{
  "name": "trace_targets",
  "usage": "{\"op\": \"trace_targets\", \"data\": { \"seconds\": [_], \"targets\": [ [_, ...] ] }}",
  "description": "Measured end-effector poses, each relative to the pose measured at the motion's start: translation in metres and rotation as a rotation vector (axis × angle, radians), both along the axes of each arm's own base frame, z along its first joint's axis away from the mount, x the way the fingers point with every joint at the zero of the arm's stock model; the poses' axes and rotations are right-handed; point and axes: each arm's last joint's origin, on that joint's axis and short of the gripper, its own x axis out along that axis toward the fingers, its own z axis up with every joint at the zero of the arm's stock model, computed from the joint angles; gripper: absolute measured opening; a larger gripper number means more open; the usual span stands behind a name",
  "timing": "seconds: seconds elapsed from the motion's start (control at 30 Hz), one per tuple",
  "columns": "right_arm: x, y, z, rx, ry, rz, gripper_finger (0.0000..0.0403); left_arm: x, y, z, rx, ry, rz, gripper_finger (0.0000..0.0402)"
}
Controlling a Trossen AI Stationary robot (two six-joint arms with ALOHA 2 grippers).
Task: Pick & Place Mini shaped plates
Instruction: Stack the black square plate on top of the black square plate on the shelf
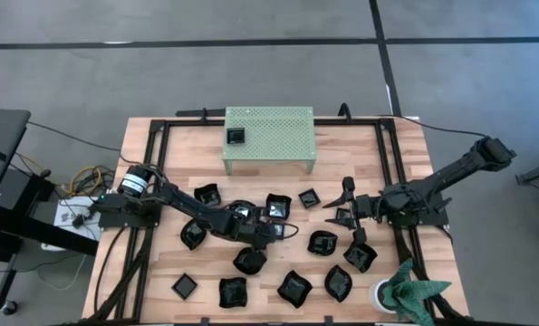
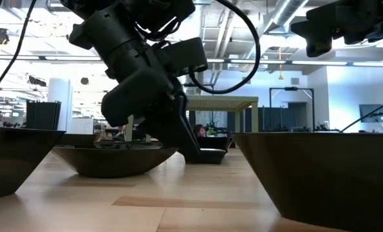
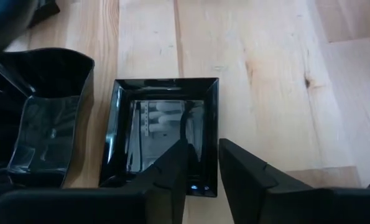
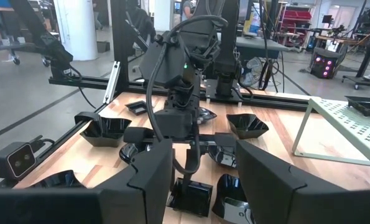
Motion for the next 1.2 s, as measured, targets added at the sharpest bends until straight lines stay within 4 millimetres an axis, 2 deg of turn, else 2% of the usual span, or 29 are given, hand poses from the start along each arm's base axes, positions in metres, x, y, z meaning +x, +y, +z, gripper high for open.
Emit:
{"op": "trace_targets", "data": {
  "seconds": [0.23, 0.43, 0.57, 0.7, 0.83, 0.97, 1.07, 1.2],
  "targets": [
    [0.000, 0.000, 0.000, 0.000, 0.000, 0.000, 0.0171, 0.000, -0.002, 0.000, 0.002, -0.007, -0.001, 0.0017],
    [0.000, 0.000, 0.000, 0.000, 0.000, 0.000, 0.0171, -0.002, -0.019, 0.007, 0.047, -0.056, -0.011, 0.0011],
    [0.000, 0.000, 0.000, -0.001, 0.000, 0.000, 0.0171, -0.005, -0.036, 0.033, 0.095, -0.148, -0.021, 0.0007],
    [0.000, 0.000, 0.000, -0.005, -0.001, -0.001, 0.0171, -0.020, -0.038, 0.082, 0.171, -0.266, 0.012, 0.0007],
    [0.000, 0.000, 0.000, -0.010, -0.002, 0.000, 0.0171, -0.042, -0.020, 0.127, 0.368, -0.304, 0.046, 0.0007],
    [0.000, 0.000, 0.000, -0.009, -0.005, 0.000, 0.0171, -0.057, 0.013, 0.170, 0.494, -0.354, 0.118, 0.0007],
    [0.000, 0.000, 0.000, -0.009, -0.004, -0.001, 0.0171, -0.066, 0.044, 0.190, 0.558, -0.344, 0.152, 0.0006],
    [0.000, 0.000, 0.000, -0.007, 0.003, 0.001, 0.0171, -0.080, 0.086, 0.201, 0.600, -0.247, 0.182, 0.0007]
  ]
}}
